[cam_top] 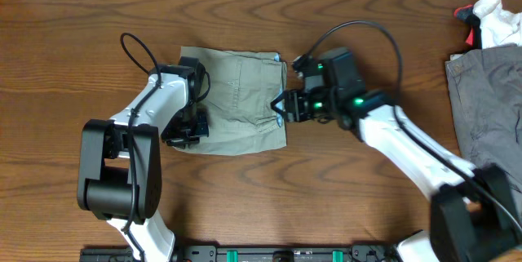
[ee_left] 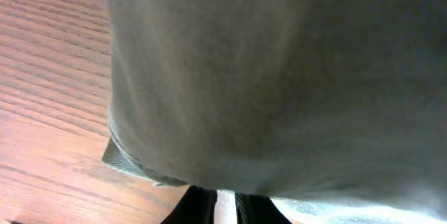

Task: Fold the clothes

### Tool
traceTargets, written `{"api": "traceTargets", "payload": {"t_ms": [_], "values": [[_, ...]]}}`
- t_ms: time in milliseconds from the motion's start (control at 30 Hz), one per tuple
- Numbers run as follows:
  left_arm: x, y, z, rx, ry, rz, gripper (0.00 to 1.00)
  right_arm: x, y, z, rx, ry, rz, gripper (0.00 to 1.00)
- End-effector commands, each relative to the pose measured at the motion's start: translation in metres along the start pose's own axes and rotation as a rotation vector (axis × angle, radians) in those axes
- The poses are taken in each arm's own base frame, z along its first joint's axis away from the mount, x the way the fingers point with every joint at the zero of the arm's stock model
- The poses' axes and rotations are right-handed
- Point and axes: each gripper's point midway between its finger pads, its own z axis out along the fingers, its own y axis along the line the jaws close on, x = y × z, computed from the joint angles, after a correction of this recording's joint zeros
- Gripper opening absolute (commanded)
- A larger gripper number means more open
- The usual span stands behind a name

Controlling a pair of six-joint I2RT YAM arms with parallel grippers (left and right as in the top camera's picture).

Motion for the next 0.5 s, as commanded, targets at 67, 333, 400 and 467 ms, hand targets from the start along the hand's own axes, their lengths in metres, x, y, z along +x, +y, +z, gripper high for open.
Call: {"api": "traceTargets", "payload": {"t_ms": [67,333,400,467], "values": [[0.002,0.002,0.003,-0.005,0.013,0.002,0.12,0.021,-0.01,0.052,0.005,0.052,0.086,0.45],[0.001,0.004,0.003,-0.015,0.01,0.006,0.12,0.083,-0.094,0.061,0.328,0.212,0.438,0.02],[0.001,0.004,0.003,-0.015,0.01,0.016,0.12,0.101,-0.121,0.041,0.47,0.256,0.516,0.01],[0.001,0.004,0.003,-0.015,0.01,0.017,0.11,0.106,-0.131,0.031,0.506,0.273,0.548,0.01]]}}
